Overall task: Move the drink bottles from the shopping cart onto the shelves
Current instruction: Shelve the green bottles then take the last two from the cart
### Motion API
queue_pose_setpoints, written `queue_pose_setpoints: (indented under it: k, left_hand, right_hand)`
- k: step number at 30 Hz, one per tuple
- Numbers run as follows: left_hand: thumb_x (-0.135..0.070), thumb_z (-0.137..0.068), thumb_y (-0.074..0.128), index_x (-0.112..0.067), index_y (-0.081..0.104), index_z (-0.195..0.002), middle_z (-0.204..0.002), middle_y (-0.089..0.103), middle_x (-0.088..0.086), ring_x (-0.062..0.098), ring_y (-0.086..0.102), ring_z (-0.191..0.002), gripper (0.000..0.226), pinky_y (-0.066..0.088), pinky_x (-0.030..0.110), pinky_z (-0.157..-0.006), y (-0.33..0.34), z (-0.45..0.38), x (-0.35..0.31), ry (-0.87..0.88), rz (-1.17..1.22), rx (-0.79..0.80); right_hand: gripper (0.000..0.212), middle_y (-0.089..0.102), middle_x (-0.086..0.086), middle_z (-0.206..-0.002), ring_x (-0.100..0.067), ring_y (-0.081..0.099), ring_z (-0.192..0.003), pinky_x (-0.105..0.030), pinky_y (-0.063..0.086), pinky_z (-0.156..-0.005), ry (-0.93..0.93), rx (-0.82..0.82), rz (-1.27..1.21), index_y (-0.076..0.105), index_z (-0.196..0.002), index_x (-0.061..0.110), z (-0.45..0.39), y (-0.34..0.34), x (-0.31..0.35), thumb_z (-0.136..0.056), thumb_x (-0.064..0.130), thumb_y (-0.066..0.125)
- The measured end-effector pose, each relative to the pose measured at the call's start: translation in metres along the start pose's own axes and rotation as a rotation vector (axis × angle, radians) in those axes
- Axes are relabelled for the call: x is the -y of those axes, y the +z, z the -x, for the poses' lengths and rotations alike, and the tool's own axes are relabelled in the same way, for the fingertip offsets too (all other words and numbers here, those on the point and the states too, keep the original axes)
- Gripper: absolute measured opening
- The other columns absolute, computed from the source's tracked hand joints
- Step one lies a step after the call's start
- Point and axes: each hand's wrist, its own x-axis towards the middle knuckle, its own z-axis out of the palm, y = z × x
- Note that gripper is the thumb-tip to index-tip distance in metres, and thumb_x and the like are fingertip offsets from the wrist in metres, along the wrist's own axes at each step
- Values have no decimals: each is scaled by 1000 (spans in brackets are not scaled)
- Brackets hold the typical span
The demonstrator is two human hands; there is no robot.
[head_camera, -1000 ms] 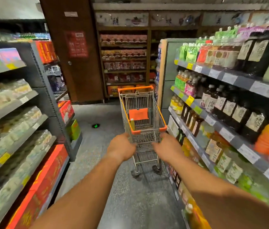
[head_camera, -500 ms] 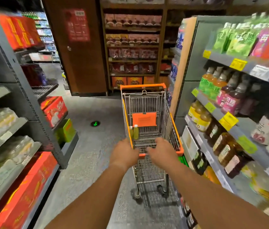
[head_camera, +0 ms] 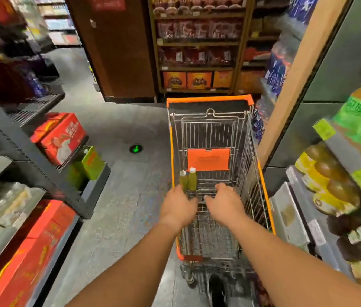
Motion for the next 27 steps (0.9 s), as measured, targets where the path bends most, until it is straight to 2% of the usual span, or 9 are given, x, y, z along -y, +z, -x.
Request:
queue_pose_setpoints:
  k: [4,7,11,16,19,21,23,25,27]
  left_hand:
    - [-32,-86,67,-20,55,-127,-124,61,8,29,59,-113,44,44,30,-87,44,-86,-12,-114,125,10]
    - [-28,-84,69,-19,55,-128,-121,66,6,27,62,-112,46,38,22,-79,77,-153,-13,-217,175,-16]
    - [-38,-85,67,-19,51,-129,-122,64,9,32,61,-112,50,42,29,-81,125,-237,8,-370,169,-55]
    - [-27,-85,68,-15,59,-100,-112,66,17,35,62,-106,21,47,32,-83,189,-317,42,-468,242,-162]
    - [-30,-83,66,-12,62,-105,-108,67,14,33,63,-102,29,53,38,-85,229,-357,63,-490,283,-142]
    - [-29,-82,66,-14,63,-103,-105,67,12,31,64,-100,27,53,36,-83,252,-380,77,-516,294,-147]
    - [-25,-84,64,-14,60,-109,-111,66,11,30,62,-104,28,46,29,-82,272,-400,93,-535,293,-187]
    - [-27,-86,62,-16,55,-117,-116,65,11,31,60,-108,34,44,32,-82,291,-417,106,-569,267,-212]
    - [-26,-90,58,-14,54,-115,-114,66,13,32,61,-106,27,40,31,-75,303,-432,117,-618,250,-232]
  right_hand:
    - [53,54,-9,-129,-30,56,-113,-38,47,-89,-13,79,-34,48,-132,13,-103,21,-7,-90,44,57]
    - [52,52,-10,-132,-32,53,-118,-40,46,-93,-11,119,-39,46,-133,12,-178,42,-14,-91,40,58]
    - [55,52,-10,-132,-32,53,-117,-38,45,-85,3,145,-18,44,-135,13,-262,86,-33,-89,40,60]
    - [55,50,-19,-128,-41,50,-118,-44,44,-93,3,170,-72,43,-130,6,-348,157,-59,-87,35,62]
    - [48,50,-19,-122,-43,52,-113,-44,43,-90,25,202,-85,45,-124,7,-388,204,-72,-88,33,62]
    - [47,52,-20,-121,-42,53,-113,-41,43,-87,43,210,-88,46,-122,6,-413,234,-84,-88,34,62]
    - [51,53,-20,-125,-40,53,-115,-38,43,-86,55,239,-107,47,-126,5,-437,260,-96,-87,34,64]
    - [52,56,-19,-126,-38,54,-115,-36,43,-86,56,259,-140,49,-128,6,-457,281,-106,-85,31,67]
    - [46,62,-15,-121,-35,58,-110,-34,43,-81,16,248,-209,54,-125,11,-471,297,-110,-86,32,68]
